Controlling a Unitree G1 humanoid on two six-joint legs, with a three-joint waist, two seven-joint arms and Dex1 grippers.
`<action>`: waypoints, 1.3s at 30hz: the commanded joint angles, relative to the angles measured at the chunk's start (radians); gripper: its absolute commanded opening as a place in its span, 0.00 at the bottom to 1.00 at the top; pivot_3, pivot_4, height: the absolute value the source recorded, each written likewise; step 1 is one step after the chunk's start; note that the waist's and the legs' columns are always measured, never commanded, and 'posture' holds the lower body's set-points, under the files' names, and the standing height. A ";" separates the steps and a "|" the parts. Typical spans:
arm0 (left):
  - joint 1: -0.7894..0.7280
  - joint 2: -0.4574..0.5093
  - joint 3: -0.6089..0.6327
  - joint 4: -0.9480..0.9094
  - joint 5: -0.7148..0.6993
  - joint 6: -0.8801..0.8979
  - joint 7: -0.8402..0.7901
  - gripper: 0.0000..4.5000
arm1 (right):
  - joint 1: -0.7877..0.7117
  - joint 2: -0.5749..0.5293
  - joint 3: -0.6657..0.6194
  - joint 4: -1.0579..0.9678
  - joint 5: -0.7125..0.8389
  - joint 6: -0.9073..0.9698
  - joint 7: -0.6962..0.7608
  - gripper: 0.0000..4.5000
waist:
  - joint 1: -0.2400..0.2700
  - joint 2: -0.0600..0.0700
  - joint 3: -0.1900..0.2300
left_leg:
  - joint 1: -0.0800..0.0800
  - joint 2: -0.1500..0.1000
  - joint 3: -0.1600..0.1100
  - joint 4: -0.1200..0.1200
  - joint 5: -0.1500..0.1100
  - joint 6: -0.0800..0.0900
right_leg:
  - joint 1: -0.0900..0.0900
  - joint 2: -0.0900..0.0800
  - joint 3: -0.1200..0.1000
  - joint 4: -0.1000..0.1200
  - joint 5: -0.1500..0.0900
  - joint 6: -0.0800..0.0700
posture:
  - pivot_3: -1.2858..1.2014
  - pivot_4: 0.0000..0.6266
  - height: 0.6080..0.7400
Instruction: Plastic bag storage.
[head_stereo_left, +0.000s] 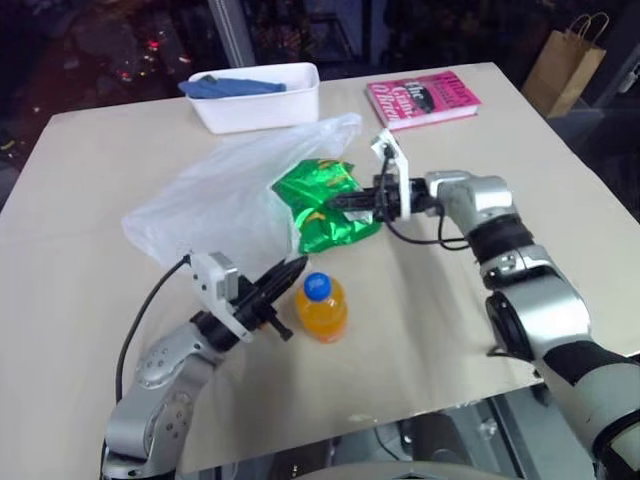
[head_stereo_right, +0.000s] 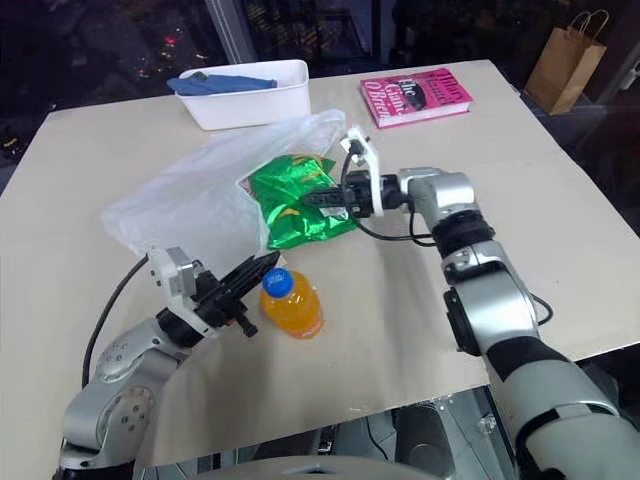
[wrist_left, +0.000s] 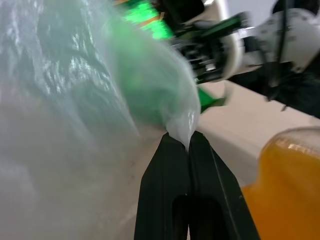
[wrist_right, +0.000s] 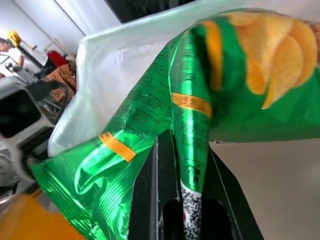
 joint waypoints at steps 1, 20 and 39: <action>0.000 0.035 0.007 -0.057 -0.048 0.021 -0.035 0.00 | -0.086 0.062 -0.045 0.119 -0.023 -0.106 -0.049 0.01 | -0.007 0.000 0.000 | 0.000 0.000 0.000 0.000 0.000 0.000 | 0.000 0.000 0.000 0.000 0.000 0.000 | 0.52 0.24 1.00; 0.001 -0.015 0.077 0.054 -0.049 -0.072 -0.030 0.00 | -0.099 0.162 -0.102 0.221 -0.161 -0.345 -0.208 0.78 | -0.009 0.000 0.000 | -0.002 -0.002 -0.001 -0.002 0.001 -0.002 | -0.004 0.000 -0.001 0.001 0.000 0.000 | 0.52 0.24 1.00; 0.013 -0.063 0.117 0.047 -0.069 -0.078 0.028 0.00 | -0.073 -0.119 -0.043 0.300 -0.406 -0.709 -0.465 0.78 | -0.029 0.000 0.000 | -0.001 -0.001 0.001 0.000 0.002 -0.003 | -0.005 0.000 0.002 0.006 0.000 0.000 | 0.52 0.24 1.00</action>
